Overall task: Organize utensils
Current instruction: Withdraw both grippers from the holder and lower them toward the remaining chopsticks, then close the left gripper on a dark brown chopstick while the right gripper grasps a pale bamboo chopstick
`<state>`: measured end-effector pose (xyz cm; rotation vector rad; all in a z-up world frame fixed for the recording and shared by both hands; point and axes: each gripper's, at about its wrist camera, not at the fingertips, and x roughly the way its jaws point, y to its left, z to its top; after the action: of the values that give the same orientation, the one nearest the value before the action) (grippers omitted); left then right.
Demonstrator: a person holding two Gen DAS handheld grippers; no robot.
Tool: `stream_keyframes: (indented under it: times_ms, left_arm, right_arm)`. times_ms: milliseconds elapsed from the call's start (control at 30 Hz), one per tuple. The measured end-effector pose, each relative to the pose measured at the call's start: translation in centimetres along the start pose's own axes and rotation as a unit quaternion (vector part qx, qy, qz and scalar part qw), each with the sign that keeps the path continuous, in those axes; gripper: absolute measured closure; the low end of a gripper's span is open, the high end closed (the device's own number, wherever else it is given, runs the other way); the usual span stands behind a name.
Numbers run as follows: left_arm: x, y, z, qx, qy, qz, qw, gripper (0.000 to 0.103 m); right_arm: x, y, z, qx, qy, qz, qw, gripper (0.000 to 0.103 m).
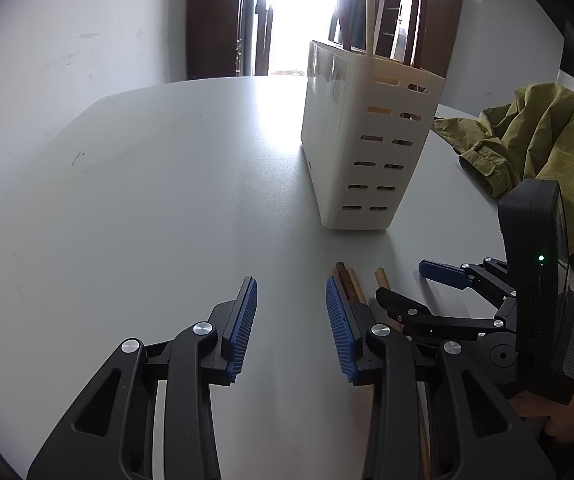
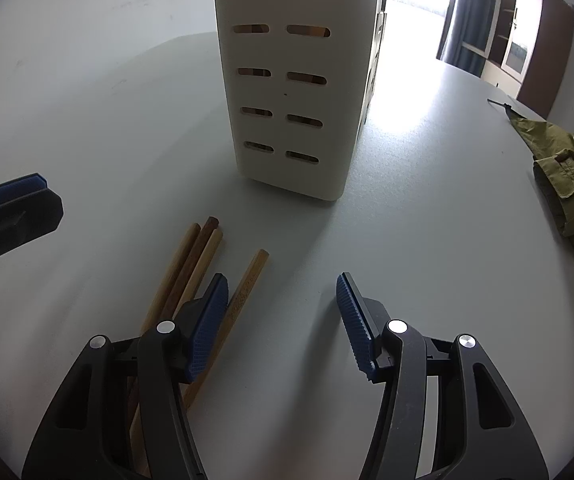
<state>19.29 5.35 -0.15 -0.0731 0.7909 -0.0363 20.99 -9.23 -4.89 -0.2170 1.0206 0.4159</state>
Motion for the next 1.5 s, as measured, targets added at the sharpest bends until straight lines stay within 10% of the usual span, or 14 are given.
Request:
stream_keyframes:
  times_ms: [733, 1167, 1500]
  left_arm:
    - [5.6, -1.8, 0.0, 0.013, 0.059, -0.015, 0.9981, 0.067]
    - [7.0, -2.9, -0.3, 0.024, 0.073, -0.003, 0.997, 0.066]
    - [7.7, -3.3, 0.6, 0.034, 0.099, 0.016, 0.9944, 0.094]
  right_arm:
    - [-0.8, -1.7, 0.0, 0.016, 0.014, 0.021, 1.0, 0.085]
    - [-0.5, -2.7, 0.6, 0.021, 0.019, 0.024, 0.999, 0.088]
    - [0.0, -3.2, 1.3, 0.025, 0.027, 0.02, 0.999, 0.09]
